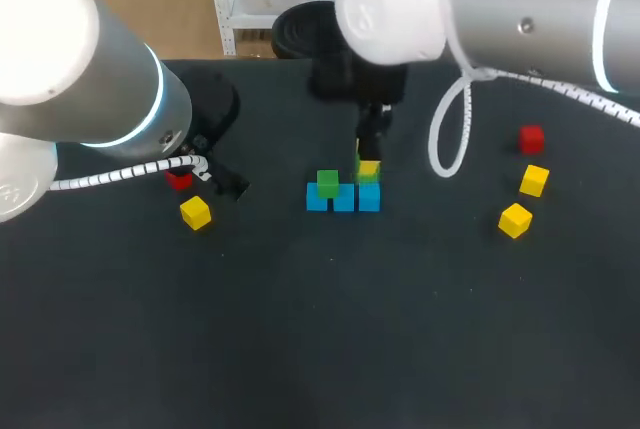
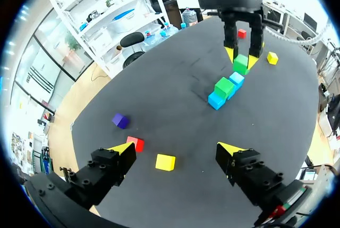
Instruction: Place the blue cubes, place green cubes on the blue cubes, place the yellow cubes on the green cubes, then place the red cubes on the yellow cubes, and place purple cube on the red cubes.
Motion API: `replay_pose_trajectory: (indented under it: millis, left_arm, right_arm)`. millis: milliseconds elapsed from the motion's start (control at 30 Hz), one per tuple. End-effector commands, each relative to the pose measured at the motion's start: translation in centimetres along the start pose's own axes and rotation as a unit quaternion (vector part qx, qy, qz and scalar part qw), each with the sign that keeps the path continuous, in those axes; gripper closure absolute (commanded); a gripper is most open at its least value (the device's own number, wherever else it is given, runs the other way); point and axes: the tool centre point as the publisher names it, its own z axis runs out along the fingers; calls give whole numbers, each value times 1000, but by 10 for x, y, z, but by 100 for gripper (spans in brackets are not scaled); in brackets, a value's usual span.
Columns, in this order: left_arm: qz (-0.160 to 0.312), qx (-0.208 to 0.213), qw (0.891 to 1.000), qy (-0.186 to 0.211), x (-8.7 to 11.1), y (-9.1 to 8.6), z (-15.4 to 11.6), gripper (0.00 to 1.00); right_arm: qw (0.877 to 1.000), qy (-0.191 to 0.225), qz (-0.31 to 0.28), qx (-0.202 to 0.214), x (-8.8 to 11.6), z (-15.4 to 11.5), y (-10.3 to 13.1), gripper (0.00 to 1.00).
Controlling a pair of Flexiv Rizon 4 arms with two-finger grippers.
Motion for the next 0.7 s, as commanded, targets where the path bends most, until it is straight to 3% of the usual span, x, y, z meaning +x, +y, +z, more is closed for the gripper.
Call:
replay_pose_trajectory:
  millis: [33,300,700]
  left_arm:
    - [0,1,1000,-1,0,1,0,0]
    - [0,1,1000,-1,0,1,0,0]
    - [0,1,1000,-1,0,1,0,0]
  right_arm:
    - [1000,5,-10,17,-2,8,6,100]
    - [998,7,-2,55,5,13,14,100]
    - [998,9,6,57,3,23,17,100]
